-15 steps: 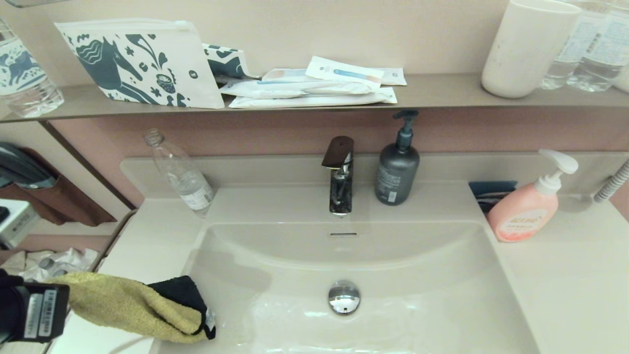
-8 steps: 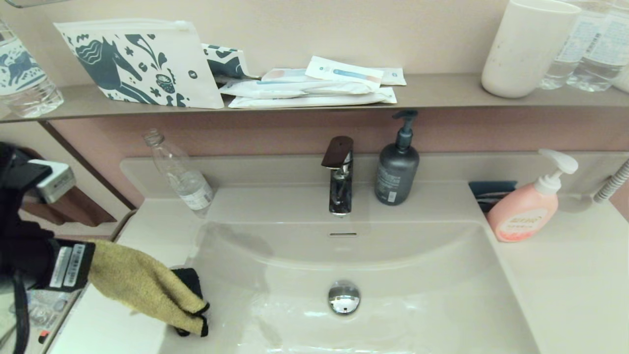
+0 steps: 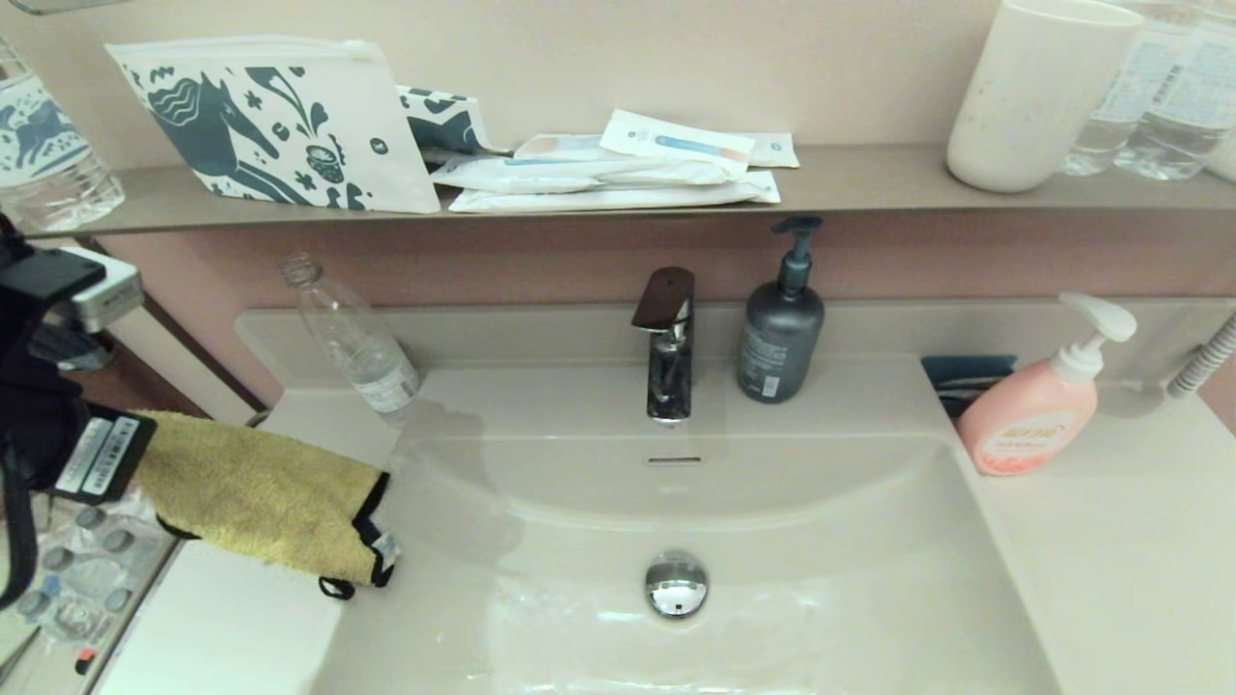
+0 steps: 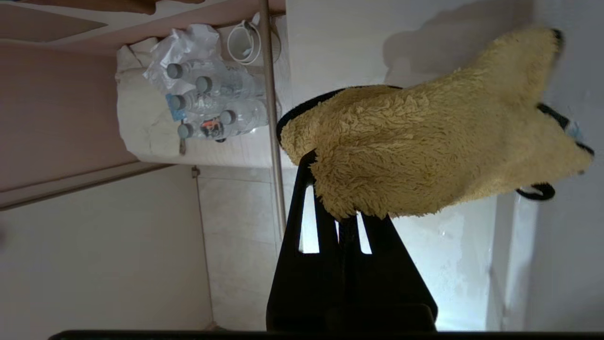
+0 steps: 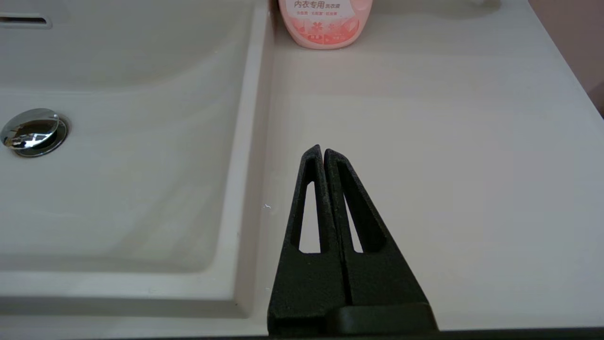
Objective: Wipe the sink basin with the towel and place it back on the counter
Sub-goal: Wipe the sink
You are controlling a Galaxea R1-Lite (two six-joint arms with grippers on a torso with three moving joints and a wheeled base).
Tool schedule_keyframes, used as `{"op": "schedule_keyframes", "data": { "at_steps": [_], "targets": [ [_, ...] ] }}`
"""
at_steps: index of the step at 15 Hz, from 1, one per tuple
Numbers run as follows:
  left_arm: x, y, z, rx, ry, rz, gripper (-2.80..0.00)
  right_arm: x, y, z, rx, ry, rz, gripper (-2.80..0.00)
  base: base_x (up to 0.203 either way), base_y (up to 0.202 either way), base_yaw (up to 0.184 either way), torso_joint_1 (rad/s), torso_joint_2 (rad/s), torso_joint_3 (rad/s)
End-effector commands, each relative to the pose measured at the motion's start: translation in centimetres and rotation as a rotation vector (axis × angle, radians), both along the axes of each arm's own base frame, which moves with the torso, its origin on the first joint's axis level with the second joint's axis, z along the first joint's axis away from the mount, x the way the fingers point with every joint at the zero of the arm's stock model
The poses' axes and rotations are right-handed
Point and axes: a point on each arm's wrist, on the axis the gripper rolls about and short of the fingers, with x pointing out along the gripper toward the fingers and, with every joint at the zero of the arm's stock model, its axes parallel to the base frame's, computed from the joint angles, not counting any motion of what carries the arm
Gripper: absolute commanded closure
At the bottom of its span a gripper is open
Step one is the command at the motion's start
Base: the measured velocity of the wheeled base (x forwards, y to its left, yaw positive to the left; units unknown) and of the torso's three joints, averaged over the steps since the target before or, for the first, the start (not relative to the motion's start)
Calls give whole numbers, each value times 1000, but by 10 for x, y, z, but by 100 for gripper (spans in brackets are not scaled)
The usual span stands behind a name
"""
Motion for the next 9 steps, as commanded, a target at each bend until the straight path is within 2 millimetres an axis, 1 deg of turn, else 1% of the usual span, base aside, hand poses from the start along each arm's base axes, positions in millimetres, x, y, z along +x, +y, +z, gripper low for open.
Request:
{"op": "schedule_keyframes", "data": {
  "at_steps": [1,4,5,7,9],
  "targets": [
    [-13,1,16,6,-9,4,0,0,0,0,0,0,1,0,0,0,0,0,0,0],
    [-26,1,31,22,-21,-2,0,0,0,0,-1,0,1,0,0,0,0,0,0,0],
    [-28,1,33,29,-20,-6,0,0,0,0,0,0,1,0,0,0,0,0,0,0],
    [-28,1,28,26,-2,-7,0,0,0,0,0,0,1,0,0,0,0,0,0,0],
    [-25,1,18,10,33,-8,0,0,0,0,0,0,1,0,0,0,0,0,0,0]
  ]
}}
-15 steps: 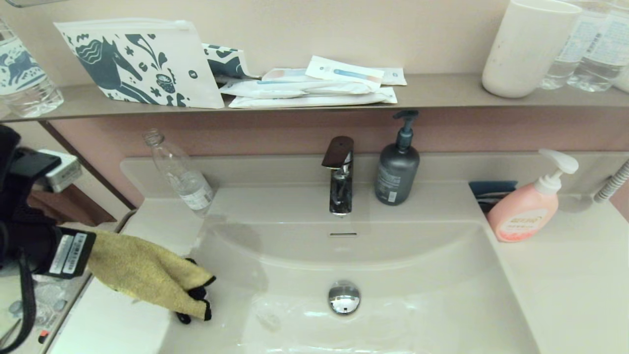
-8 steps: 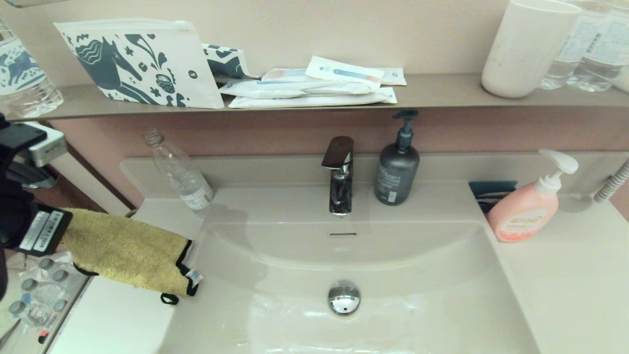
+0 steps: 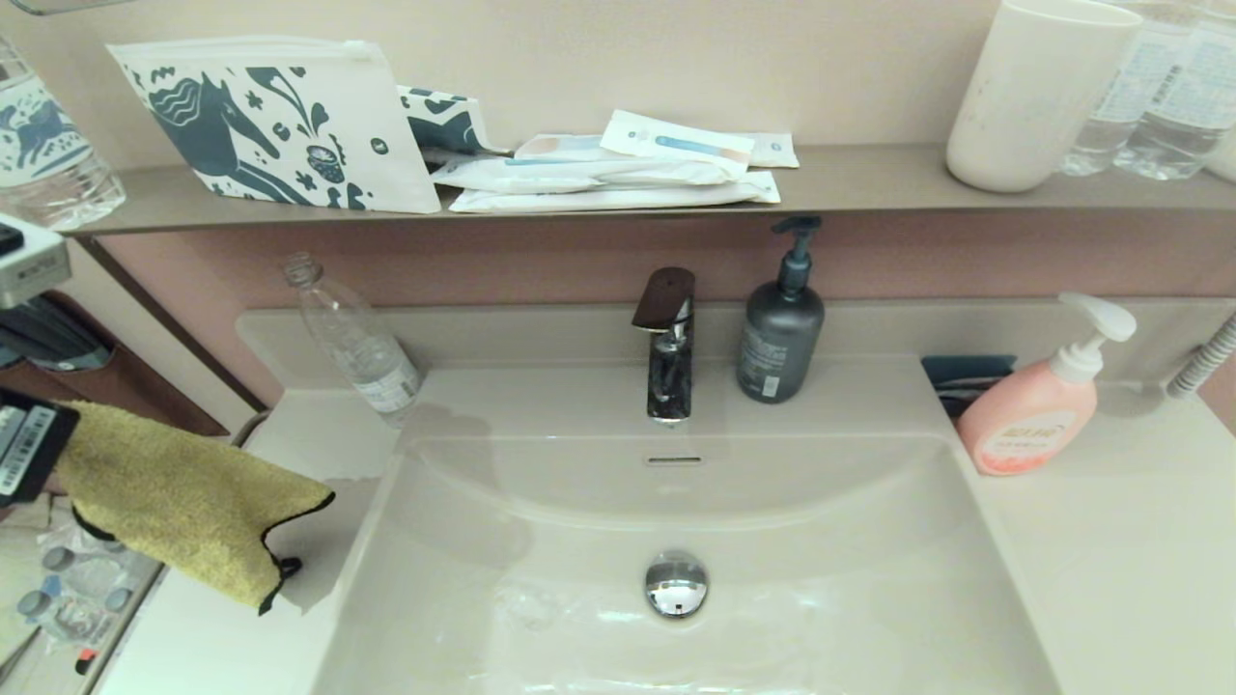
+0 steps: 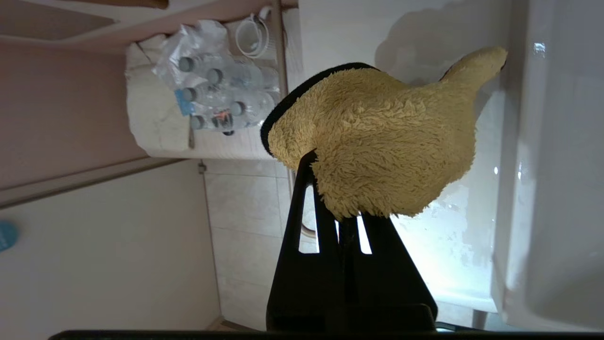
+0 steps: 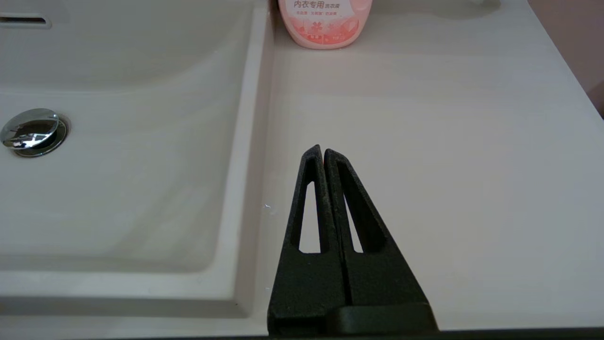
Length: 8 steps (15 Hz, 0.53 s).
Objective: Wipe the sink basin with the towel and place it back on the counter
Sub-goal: Wipe the sink
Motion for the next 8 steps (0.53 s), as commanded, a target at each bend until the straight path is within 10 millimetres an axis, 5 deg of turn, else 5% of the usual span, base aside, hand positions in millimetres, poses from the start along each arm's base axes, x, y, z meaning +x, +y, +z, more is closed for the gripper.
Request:
{"op": "schedule_keyframes", "data": {
  "at_steps": [1,8],
  "targets": [
    [3,0,-11,-19,40,5,0,0,0,0,0,1,1,0,0,0,0,0,0,0],
    [25,1,-30,-170,55,4,0,0,0,0,0,-1,1,0,0,0,0,0,0,0]
  ]
}}
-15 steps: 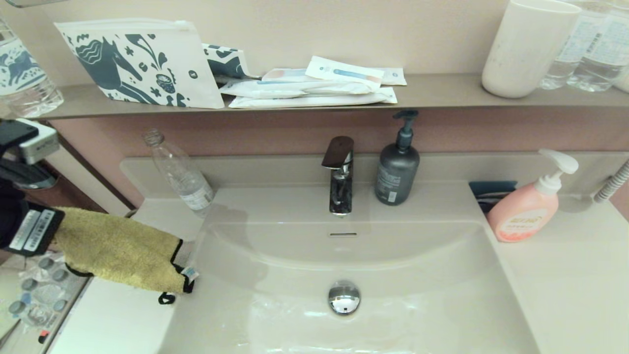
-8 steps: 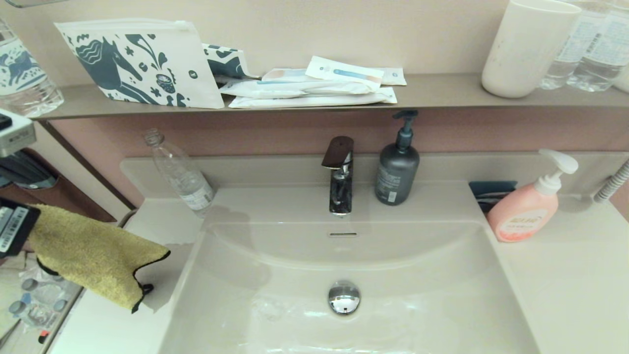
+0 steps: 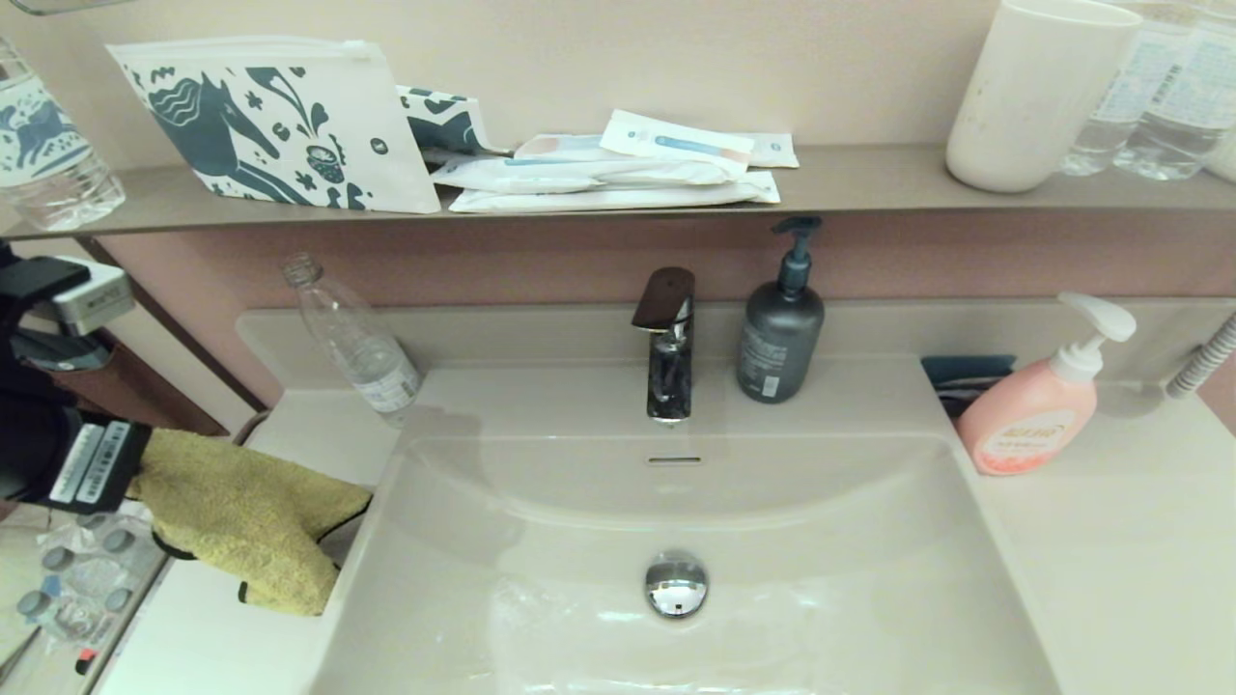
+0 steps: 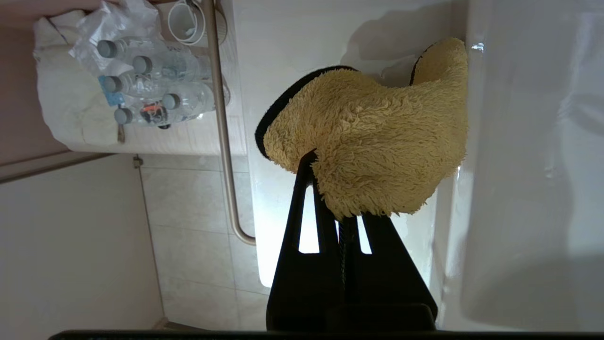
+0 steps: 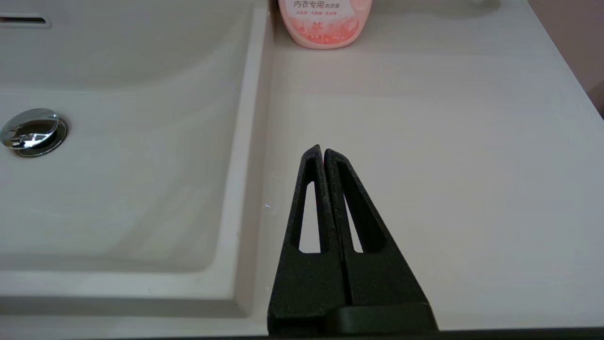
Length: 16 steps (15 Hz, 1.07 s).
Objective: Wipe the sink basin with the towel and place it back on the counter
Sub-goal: Wipe the sink
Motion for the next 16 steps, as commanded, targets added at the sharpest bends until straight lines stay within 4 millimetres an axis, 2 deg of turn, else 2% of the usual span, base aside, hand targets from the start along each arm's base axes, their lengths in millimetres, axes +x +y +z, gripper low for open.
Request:
{"op": "schedule_keyframes", "data": {
  "at_steps": [1,7,10,16],
  "targets": [
    [6,4,-10,-15,13,24,0,0,0,0,0,-1,1,0,0,0,0,0,0,0],
    [15,22,-29,-162,-95,37,0,0,0,0,0,-1,1,0,0,0,0,0,0,0],
    [16,20,-32,-203,-89,-1,0,0,0,0,0,-1,1,0,0,0,0,0,0,0],
    [28,10,-60,-286,-146,-41,0,0,0,0,0,-1,1,0,0,0,0,0,0,0]
  ]
}}
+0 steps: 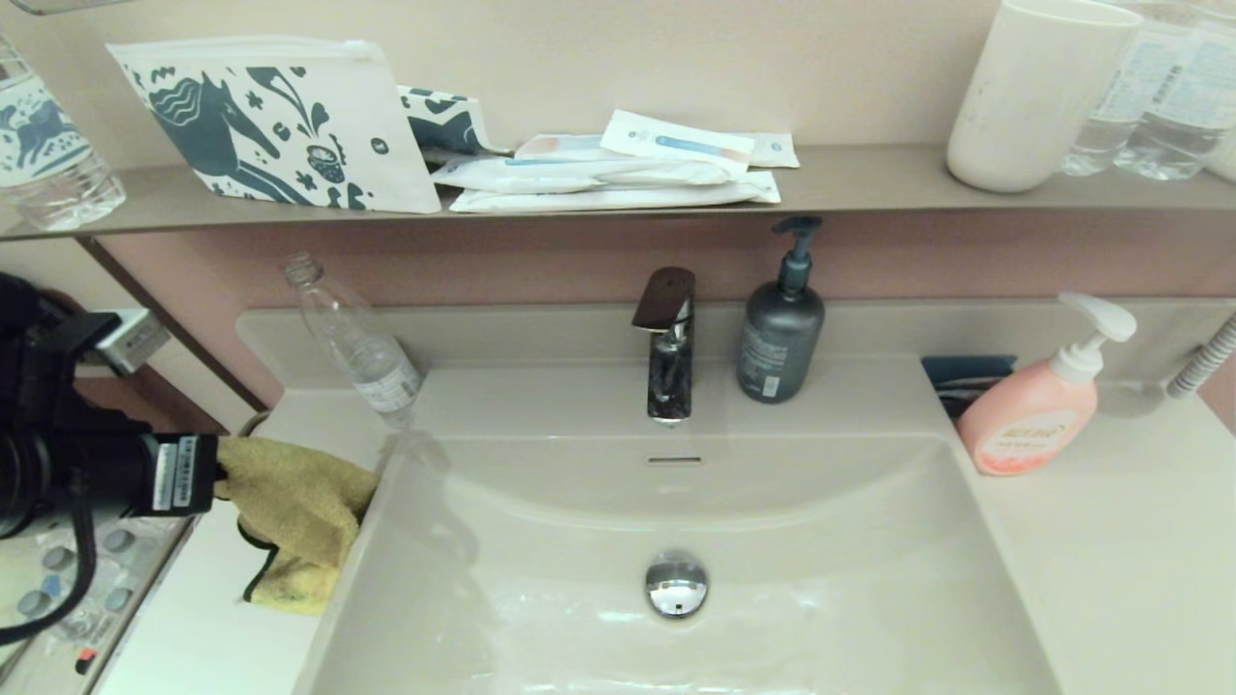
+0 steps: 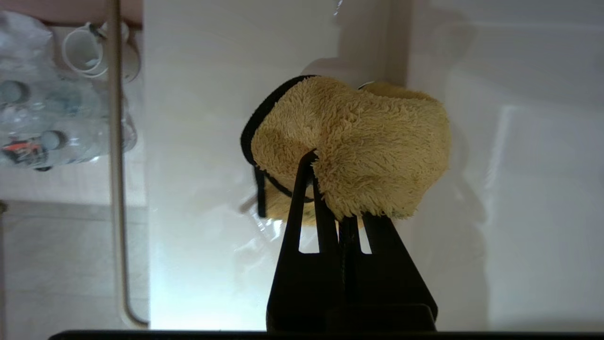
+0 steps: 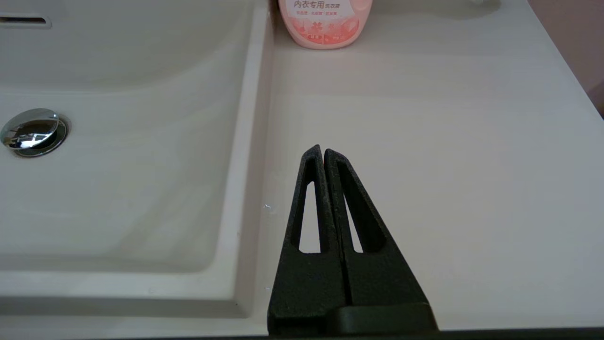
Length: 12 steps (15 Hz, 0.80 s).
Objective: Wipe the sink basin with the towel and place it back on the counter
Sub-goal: Wipe the sink
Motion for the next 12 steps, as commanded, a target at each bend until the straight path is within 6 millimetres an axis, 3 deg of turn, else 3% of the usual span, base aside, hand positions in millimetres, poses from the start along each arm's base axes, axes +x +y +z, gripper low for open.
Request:
{"op": "schedule_keyframes", "data": {
  "at_steps": [1,5,10,11,12],
  "targets": [
    [5,-7,-8,-29,16,-16,0,0,0,0,-1,0,1,0,0,0,0,0,0,0],
    [8,-19,-12,-68,34,-45,0,0,0,0,0,1,1,0,0,0,0,0,0,0],
    [16,-17,-23,-61,35,-33,0,0,0,0,0,0,1,0,0,0,0,0,0,0],
    [18,-13,-23,-54,26,-21,-280,0,0,0,0,-1,1,0,0,0,0,0,0,0],
    [18,-9,-22,-42,23,-13,-280,0,0,0,0,0,1,0,0,0,0,0,0,0]
  ]
}}
